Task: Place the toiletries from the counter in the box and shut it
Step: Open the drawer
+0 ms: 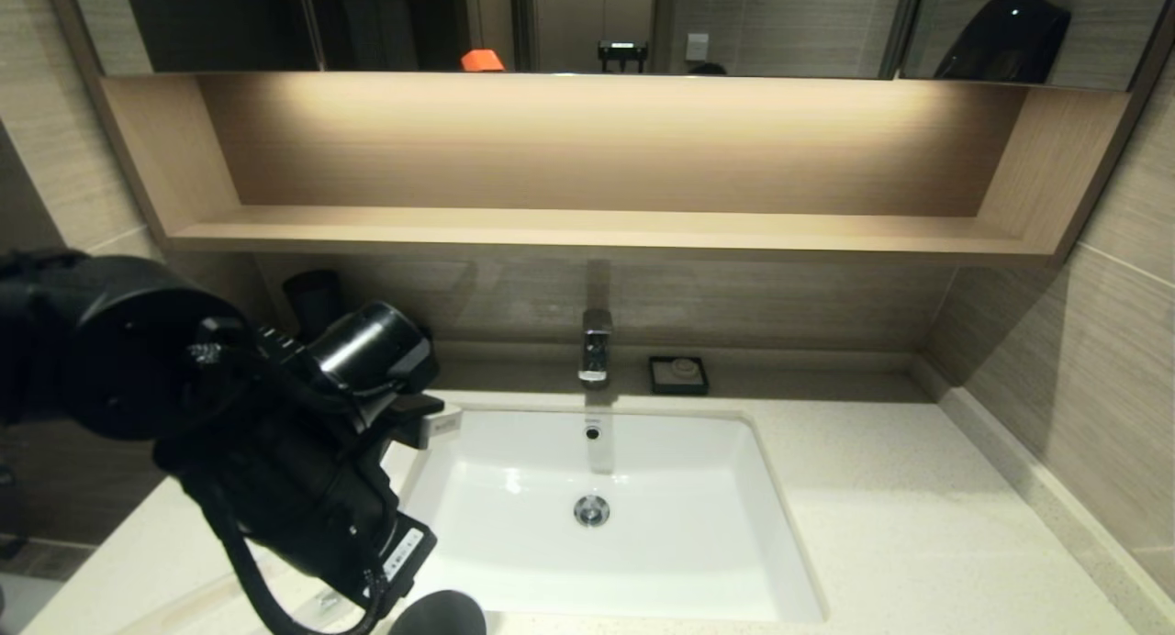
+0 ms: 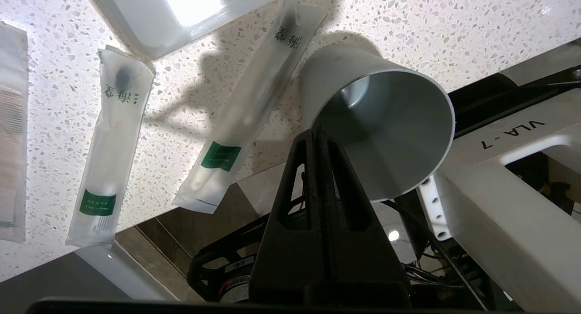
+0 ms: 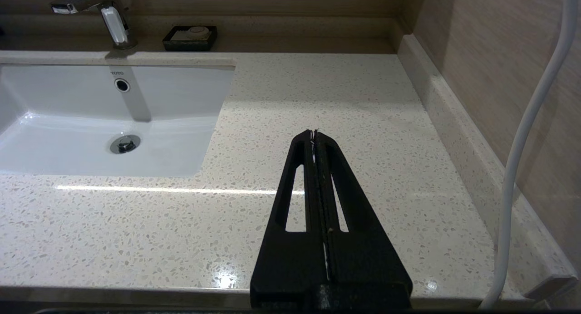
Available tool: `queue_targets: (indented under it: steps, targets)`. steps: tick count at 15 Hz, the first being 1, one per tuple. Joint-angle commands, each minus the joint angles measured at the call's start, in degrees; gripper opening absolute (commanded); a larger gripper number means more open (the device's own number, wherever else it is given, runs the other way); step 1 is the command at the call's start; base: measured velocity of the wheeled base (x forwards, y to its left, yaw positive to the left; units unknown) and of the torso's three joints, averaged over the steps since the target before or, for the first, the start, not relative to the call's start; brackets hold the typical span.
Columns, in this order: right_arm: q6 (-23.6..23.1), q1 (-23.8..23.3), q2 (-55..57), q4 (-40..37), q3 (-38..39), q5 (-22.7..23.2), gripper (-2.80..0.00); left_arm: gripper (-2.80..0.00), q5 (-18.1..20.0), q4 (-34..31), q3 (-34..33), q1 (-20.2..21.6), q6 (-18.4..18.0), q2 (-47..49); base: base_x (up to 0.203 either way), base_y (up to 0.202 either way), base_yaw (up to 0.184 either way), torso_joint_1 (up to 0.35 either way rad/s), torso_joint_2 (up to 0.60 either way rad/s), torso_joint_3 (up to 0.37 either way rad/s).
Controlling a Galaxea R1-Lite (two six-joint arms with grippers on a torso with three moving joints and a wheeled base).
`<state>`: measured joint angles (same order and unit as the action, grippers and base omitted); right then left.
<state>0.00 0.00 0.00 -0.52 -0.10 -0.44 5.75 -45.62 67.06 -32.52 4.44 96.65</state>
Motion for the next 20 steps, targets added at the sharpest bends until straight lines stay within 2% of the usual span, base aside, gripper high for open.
queue_targets:
  steps: [1,4,7,11,17,19,20]
  targets:
    - [0.0,0.0,0.0,0.0,0.01,0.0,-2.8,-2.8,0.05,-0.25,0.28,-0.73,0.1,1.74,0.0,0.0,0.0,0.0,0.0,0.0]
    - [0.0,0.0,0.0,0.0,0.01,0.0,-2.8,-2.8,0.08,-0.43,2.0,-2.03,1.28,3.76,0.0,0.0,0.0,0.0,0.0,0.0]
    - [0.0,0.0,0.0,0.0,0.01,0.0,-2.8,-2.8,0.05,-0.87,4.39,-3.6,6.0,5.82,0.0,0.0,0.0,0.0,0.0,0.0]
    - [0.0,0.0,0.0,0.0,0.01,0.0,-2.8,-2.8,-0.03,-0.88,5.23,-3.69,9.91,6.27,0.0,0.0,0.0,0.0,0.0,0.0]
    - [0.0,0.0,0.0,0.0,0.01,0.0,-2.8,-2.8,-0.66,-3.19,5.27,-3.6,9.45,4.71,0.0,0.0,0.0,0.0,0.0,0.0]
    - [0.0,0.0,0.0,0.0,0.01,0.0,-2.8,-2.8,-2.07,-3.68,5.11,-3.6,9.54,4.15,0.0,0.0,0.0,0.0,0.0,0.0]
    - [0.0,0.0,0.0,0.0,0.01,0.0,-2.8,0.0,-2.82,-4.01,4.85,-3.6,9.54,3.73,0.0,0.0,0.0,0.0,0.0,0.0]
